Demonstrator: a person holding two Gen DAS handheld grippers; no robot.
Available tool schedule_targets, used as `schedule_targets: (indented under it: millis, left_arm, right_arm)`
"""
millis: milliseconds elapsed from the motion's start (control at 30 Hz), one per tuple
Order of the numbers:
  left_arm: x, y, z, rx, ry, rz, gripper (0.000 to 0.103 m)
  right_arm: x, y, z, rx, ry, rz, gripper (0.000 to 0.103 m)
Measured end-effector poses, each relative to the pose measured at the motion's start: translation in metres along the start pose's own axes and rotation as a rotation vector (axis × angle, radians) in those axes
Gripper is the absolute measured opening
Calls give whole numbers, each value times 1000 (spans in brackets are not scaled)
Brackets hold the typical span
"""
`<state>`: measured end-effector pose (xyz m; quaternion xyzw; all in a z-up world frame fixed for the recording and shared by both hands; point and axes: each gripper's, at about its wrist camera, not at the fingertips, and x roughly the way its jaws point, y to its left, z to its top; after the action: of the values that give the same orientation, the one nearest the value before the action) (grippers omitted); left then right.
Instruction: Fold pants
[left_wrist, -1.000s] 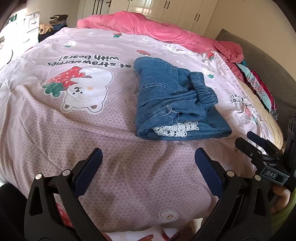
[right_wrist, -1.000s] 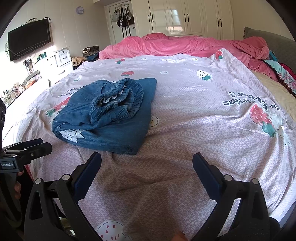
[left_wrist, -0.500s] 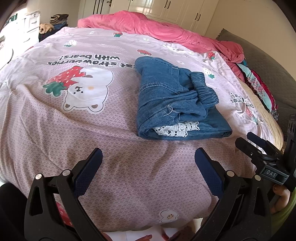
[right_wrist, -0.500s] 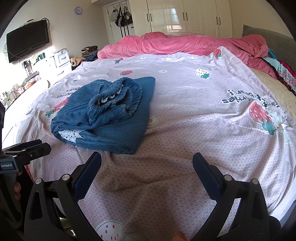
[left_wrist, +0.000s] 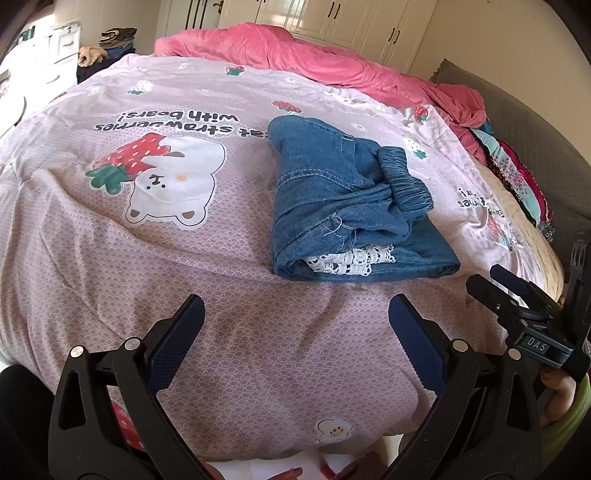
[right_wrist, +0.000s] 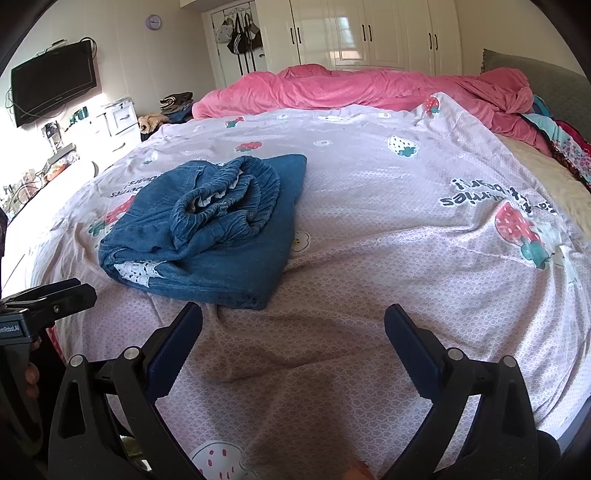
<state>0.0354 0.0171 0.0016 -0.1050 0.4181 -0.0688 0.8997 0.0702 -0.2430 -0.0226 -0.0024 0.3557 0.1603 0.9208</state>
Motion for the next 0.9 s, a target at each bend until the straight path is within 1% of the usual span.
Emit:
schedule_targets:
  millis: [700, 900]
  left_arm:
    - [3, -1, -1, 5, 17, 19, 94]
    - [4, -2, 0, 14, 20, 14, 94]
  right_arm:
    - [3, -2, 1, -1, 12, -7, 99]
    - [5, -3, 1, -7, 18, -16, 98]
